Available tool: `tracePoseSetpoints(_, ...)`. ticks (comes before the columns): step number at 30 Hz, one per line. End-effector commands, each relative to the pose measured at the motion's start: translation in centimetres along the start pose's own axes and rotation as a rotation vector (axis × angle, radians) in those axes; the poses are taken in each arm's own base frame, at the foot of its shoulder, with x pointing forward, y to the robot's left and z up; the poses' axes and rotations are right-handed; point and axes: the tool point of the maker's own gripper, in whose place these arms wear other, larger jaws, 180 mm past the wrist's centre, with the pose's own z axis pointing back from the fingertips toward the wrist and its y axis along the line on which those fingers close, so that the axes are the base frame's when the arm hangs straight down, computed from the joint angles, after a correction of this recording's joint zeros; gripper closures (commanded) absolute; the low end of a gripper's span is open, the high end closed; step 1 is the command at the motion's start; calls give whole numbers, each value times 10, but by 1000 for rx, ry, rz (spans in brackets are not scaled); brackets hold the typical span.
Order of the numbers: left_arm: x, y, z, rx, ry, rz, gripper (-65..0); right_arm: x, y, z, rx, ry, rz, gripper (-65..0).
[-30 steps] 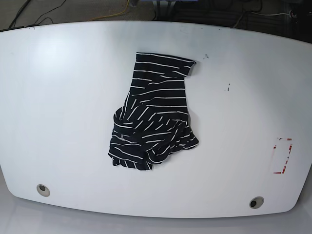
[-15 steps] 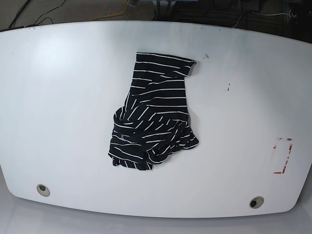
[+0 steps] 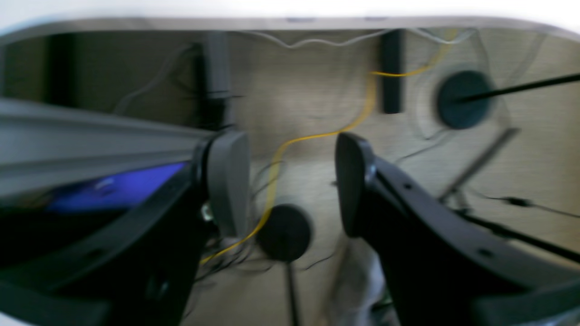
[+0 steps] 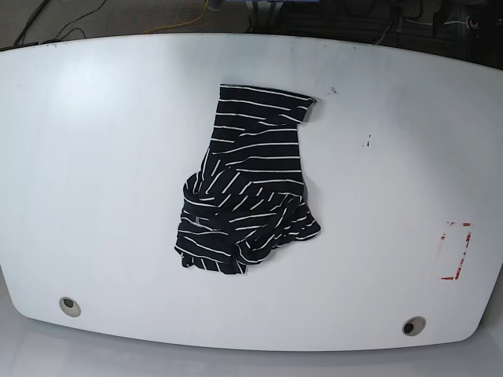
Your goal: Layout the t-shirt on the table in an organized manner, then fold the t-shirt properly
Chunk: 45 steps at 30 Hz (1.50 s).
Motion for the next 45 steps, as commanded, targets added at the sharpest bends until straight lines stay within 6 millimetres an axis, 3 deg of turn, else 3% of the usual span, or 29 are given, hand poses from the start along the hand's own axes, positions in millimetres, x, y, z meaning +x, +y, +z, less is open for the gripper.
tracePoseSetpoints(1, 6, 3, -5, -3, -6, 3, -413, 13, -4, 0, -6, -47, 1, -296)
tracePoseSetpoints(8, 0, 5, -29, 12, 20, 10, -413, 32, -9, -13, 9, -102, 41, -296)
tracePoseSetpoints(24, 18, 6, -63, 27, -83, 17, -413, 79, -15, -39, 9, -240, 76, -296)
tracePoseSetpoints(45, 42, -19, -101, -19, -196, 71, -414, 154, -13, -76, 6, -403, 77, -296)
